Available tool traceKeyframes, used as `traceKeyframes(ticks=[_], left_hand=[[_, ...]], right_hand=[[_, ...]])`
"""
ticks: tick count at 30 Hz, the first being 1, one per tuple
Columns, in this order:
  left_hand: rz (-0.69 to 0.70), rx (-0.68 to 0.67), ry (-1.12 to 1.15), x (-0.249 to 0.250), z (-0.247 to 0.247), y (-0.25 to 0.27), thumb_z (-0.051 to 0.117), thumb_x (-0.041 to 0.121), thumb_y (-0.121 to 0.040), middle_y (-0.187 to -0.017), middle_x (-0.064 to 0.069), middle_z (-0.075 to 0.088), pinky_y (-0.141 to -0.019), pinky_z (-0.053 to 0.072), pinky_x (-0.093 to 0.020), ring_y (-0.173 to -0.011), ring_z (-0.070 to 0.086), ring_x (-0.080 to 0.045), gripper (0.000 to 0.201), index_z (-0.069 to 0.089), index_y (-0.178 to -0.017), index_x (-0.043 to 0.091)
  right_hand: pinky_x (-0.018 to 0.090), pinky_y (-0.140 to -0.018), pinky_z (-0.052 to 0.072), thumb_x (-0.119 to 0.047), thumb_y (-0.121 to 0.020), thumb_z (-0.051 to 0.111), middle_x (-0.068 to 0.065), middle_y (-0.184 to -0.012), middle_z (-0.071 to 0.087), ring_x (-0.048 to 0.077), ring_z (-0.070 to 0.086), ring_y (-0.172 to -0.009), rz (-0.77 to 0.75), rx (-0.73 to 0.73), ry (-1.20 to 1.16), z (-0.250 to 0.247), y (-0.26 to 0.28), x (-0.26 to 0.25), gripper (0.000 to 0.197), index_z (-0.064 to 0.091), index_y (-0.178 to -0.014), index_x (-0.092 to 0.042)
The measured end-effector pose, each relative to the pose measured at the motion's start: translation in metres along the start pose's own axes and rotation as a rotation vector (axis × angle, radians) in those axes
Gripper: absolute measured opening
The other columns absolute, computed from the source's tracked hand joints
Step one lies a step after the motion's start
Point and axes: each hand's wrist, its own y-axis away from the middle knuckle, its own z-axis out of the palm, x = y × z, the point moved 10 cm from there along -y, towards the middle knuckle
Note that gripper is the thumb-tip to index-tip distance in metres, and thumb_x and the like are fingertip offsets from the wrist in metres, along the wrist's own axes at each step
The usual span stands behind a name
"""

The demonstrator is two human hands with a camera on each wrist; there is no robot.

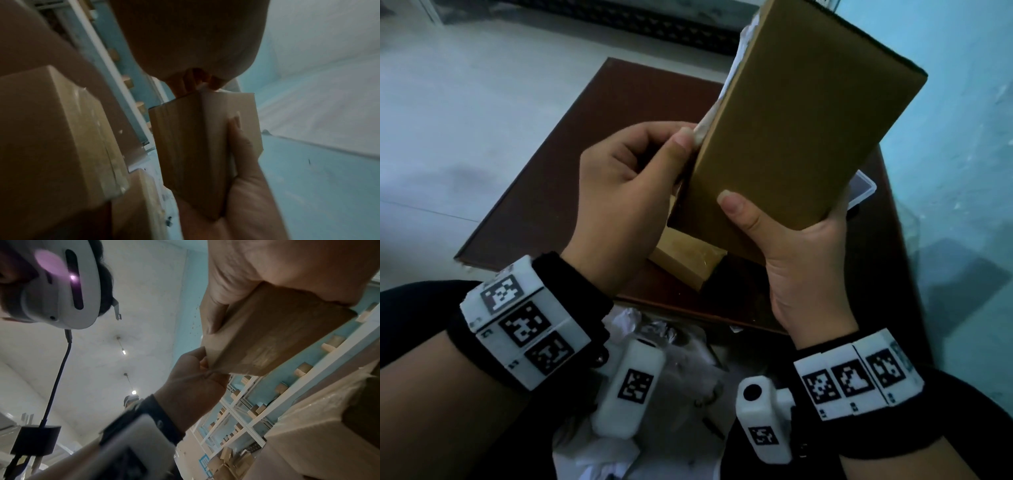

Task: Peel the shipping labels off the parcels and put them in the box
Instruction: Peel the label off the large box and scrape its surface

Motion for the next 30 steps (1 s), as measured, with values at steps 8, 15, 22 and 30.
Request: traceKeyframes(ticks=[8, 15, 22, 30], left_hand=[[0.172, -0.057, -0.22, 0.022, 0.009, 0.001, 0.064, 0.013, -0.105, -0.111, 0.006, 0.076, -0.088, 0.062, -0.028, -0.105, 0.075, -0.008, 0.019, 0.072, -0.123, 0.014], [0.052, -0.043, -0.215, 0.005, 0.003, -0.002, 0.062, 0.017, -0.106, -0.099, 0.0, 0.077, -0.084, 0.065, -0.04, -0.095, 0.075, -0.017, 0.012, 0.074, -0.106, 0.019], [0.076, -0.087, -0.109, 0.013, 0.008, -0.003, 0.063, 0.019, -0.105, -0.109, -0.007, 0.077, -0.084, 0.065, -0.045, -0.102, 0.075, -0.021, 0.018, 0.072, -0.118, 0.01], [0.193, -0.084, -0.279, 0.022, 0.002, -0.006, 0.063, 0.015, -0.105, -0.103, 0.001, 0.076, -0.078, 0.063, -0.029, -0.093, 0.075, -0.014, 0.013, 0.072, -0.114, 0.009]], right_hand=[[0.035, -0.115, 0.051, -0.054, -0.054, 0.102, -0.015, -0.153, 0.049, 0.0, 0.052, -0.138, -0.116, 0.102, 0.176, -0.008, 0.004, -0.011, 0.132, 0.03, -0.163, -0.03], [0.025, -0.112, 0.052, -0.05, -0.058, 0.102, -0.015, -0.156, 0.047, -0.002, 0.051, -0.138, -0.153, 0.1, 0.232, -0.012, 0.004, -0.013, 0.132, 0.027, -0.164, -0.032], [0.04, -0.115, 0.052, -0.051, -0.056, 0.104, -0.012, -0.155, 0.049, 0.004, 0.052, -0.139, -0.121, 0.074, 0.204, -0.011, 0.0, -0.006, 0.133, 0.03, -0.164, -0.03], [0.038, -0.113, 0.053, -0.055, -0.054, 0.102, -0.013, -0.145, 0.056, 0.001, 0.056, -0.132, -0.124, 0.026, 0.224, -0.006, 0.0, -0.006, 0.127, 0.037, -0.159, -0.028]])
